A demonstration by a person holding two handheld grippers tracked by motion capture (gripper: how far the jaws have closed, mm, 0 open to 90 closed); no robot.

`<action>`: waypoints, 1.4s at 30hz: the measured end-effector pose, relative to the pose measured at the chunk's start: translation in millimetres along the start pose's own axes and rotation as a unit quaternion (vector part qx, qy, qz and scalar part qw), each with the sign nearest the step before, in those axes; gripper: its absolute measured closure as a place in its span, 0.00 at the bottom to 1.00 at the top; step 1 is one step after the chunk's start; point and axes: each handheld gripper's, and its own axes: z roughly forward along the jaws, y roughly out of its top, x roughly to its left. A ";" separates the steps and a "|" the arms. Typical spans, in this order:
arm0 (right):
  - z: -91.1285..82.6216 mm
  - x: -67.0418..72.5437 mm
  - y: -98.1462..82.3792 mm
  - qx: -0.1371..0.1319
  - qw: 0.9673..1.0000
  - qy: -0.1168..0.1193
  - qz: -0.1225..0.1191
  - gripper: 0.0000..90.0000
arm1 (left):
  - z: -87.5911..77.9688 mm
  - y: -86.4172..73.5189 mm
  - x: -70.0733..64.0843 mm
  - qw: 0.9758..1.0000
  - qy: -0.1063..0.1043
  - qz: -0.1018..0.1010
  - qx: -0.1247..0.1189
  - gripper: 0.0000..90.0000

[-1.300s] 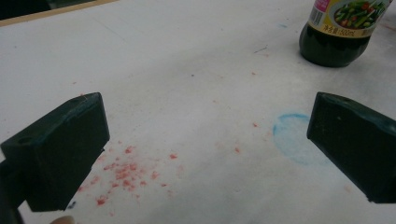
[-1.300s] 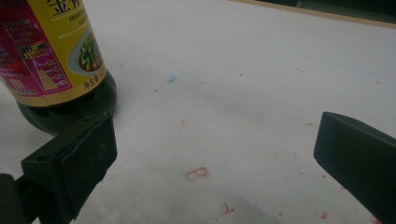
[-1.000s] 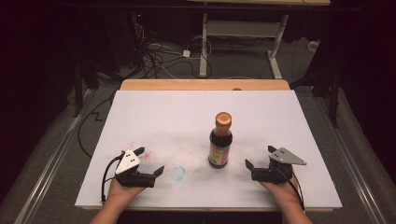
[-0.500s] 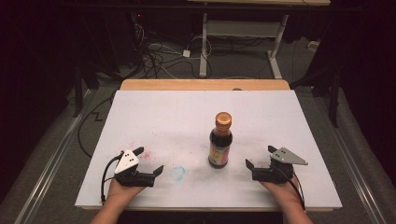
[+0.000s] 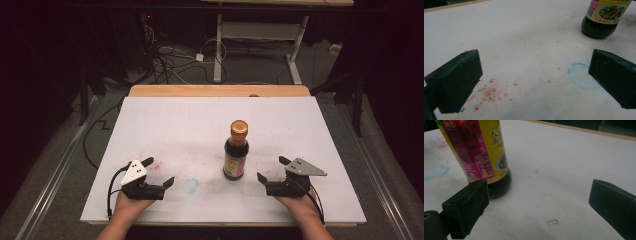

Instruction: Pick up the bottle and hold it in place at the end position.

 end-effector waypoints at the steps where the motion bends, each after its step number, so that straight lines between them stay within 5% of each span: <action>1: 0.8 1.9 1.2 -0.002 1.000 0.004 -0.002 0.04 | 0.0 -0.2 -0.3 1.000 -0.001 0.001 0.000 0.00; 6: 8.5 13.3 6.3 -0.001 1.000 0.026 -0.009 0.04 | 1.1 -2.9 -2.7 1.000 -0.004 0.015 0.013 0.00; 31: 36.4 39.7 31.4 -0.021 0.996 0.082 -0.015 0.06 | -0.4 -0.9 -1.0 1.000 -0.019 0.001 0.019 0.00; 42: 50.0 42.2 45.5 -0.037 0.994 0.098 -0.009 0.20 | -0.7 -0.4 -0.5 1.000 -0.019 -0.003 0.017 0.00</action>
